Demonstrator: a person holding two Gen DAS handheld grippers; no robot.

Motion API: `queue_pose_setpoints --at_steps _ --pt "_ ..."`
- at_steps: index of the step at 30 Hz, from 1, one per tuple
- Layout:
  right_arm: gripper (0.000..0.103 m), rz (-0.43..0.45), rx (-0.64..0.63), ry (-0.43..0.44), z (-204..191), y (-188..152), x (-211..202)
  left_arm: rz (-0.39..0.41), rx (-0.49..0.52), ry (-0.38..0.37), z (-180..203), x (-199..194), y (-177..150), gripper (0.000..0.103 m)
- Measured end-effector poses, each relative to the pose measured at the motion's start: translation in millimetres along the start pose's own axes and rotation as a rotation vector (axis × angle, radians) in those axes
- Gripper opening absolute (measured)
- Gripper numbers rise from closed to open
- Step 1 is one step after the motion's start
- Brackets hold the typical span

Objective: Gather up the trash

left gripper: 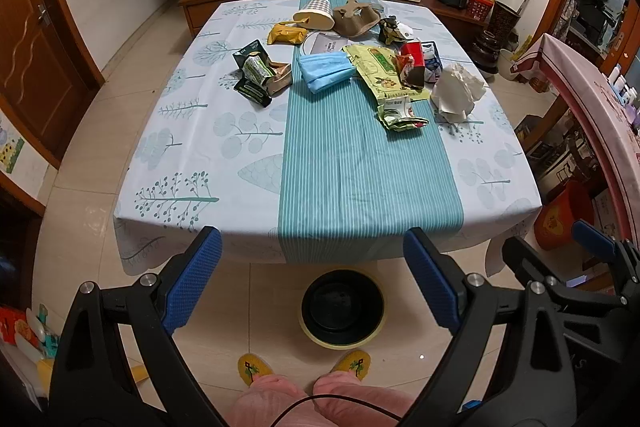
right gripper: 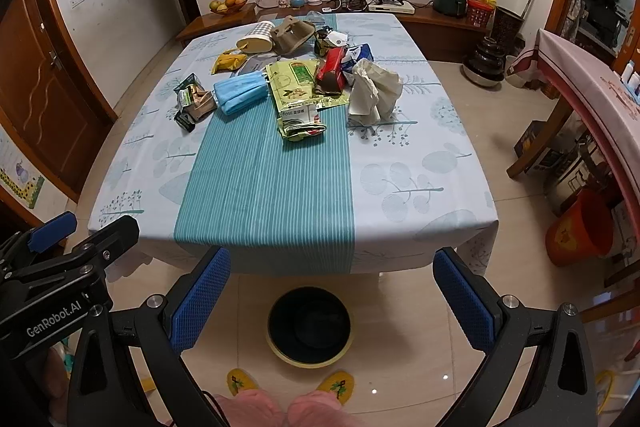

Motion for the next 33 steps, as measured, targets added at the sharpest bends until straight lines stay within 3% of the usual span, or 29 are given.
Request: queue_pose_setpoints --at_steps 33 --pt "0.103 0.041 -0.014 0.001 7 14 -7 0.031 -0.009 0.018 12 -12 6 0.091"
Point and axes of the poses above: each gripper's, at about its wrist camera, not at the fingertips, and x roughly the way its jaws point, z to its right, y to its top, the point moved 8 cm from there along x, roughly the way its jaws point, and after that the axes turned 10 degrees about -y, right-handed, at the moved point
